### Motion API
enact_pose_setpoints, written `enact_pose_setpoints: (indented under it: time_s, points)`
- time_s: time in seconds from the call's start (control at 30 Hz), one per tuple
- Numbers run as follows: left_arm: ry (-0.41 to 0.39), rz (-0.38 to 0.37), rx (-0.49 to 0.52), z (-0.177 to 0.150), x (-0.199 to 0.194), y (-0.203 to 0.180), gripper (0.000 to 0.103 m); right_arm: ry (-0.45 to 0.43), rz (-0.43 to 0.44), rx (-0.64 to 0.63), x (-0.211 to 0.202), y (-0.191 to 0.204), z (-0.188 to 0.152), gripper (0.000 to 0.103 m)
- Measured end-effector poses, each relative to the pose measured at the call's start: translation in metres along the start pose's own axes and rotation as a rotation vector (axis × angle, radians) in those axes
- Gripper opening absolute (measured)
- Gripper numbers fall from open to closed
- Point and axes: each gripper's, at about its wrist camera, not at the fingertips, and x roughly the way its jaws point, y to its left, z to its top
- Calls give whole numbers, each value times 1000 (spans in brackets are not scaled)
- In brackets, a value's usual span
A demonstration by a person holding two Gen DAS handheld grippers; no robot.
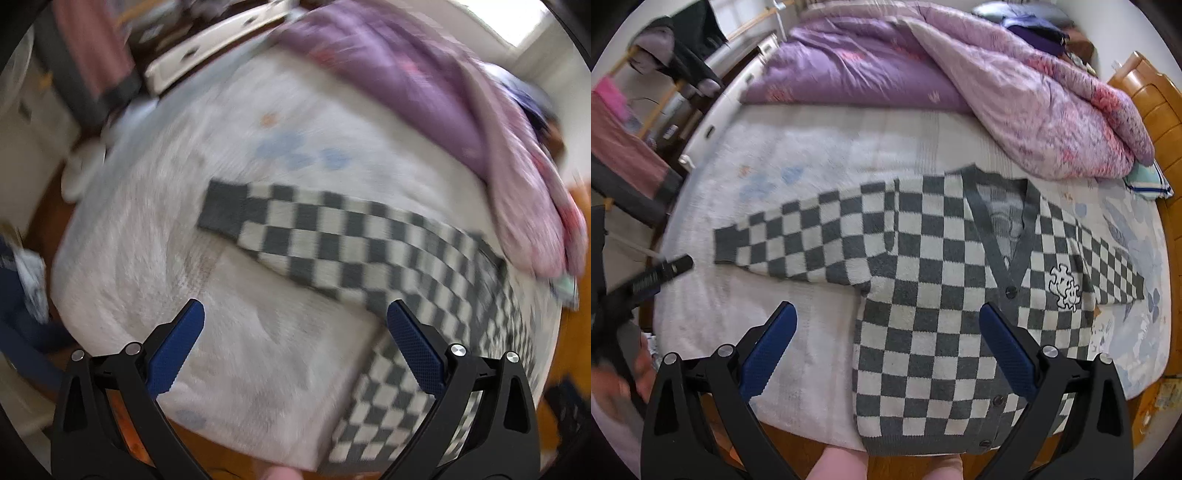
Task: Fold large clothes
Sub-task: 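Reach the left gripper to the gray sleeve cuff and close on it, then lift the cuff with the left gripper and fold it across the body while the right gripper pins the body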
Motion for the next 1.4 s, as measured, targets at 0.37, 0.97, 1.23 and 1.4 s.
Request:
enact_pose_setpoints:
  time_s: [0.37, 0.97, 1.23, 1.4]
  points:
    - [231, -91, -451, 71, 213, 119, 57, 236, -80, 144, 102, -19, -1, 95]
    - [236, -45, -468, 98, 215, 134, 61, 354, -60, 175, 143, -28, -16, 95]
    - [186, 52, -490, 111, 200, 133, 11, 359, -45, 202, 151, -52, -20, 95]
    - [150, 34, -520, 117, 164, 135, 9, 336, 4, 241, 165, -72, -11, 86]
